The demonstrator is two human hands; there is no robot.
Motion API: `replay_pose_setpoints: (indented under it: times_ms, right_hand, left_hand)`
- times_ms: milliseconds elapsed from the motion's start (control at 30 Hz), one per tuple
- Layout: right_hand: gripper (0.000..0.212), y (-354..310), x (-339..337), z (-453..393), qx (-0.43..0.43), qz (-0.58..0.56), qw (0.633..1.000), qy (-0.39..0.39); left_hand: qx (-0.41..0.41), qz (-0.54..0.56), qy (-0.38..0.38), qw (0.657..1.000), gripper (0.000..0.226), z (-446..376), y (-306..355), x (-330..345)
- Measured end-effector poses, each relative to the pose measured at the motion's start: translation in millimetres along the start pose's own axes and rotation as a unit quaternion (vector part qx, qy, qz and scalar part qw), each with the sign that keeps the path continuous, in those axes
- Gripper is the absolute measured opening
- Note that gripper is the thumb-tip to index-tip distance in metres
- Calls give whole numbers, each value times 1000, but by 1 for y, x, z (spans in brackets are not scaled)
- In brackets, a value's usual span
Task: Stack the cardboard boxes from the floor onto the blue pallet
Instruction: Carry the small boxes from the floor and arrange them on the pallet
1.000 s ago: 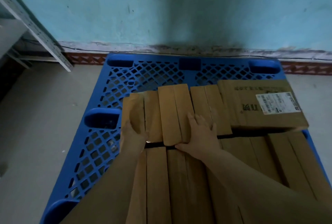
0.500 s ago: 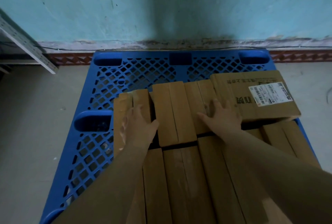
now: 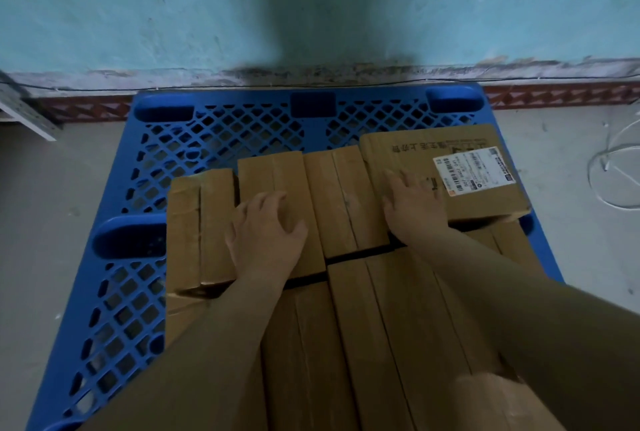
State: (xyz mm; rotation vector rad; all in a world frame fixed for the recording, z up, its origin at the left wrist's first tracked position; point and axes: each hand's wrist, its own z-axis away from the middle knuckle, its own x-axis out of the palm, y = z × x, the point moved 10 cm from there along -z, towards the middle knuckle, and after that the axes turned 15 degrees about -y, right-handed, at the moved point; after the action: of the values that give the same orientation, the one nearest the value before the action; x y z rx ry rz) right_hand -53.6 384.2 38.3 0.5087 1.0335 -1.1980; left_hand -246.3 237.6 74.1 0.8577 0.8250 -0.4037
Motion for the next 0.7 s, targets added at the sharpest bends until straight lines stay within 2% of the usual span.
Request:
replay_pose_setpoints:
  times_ms: [133,400,567,700]
  right_hand:
    - [60,15,13,-13,-7,82,994,-67]
    - [70,32,33,10,-47,103,990,-80]
    - [66,35,44,19,-66,101,989,-84]
    - [62,44,37,31,-76,54,993,-78]
  left_hand:
    - [21,-20,-17,999,51,-2,21,18]
    - [40,-48,-64,996,54,6,54,49]
    - [53,-66,-73,994,55,19,67,64]
    - [55,-59,-84,993,52,33,66,74]
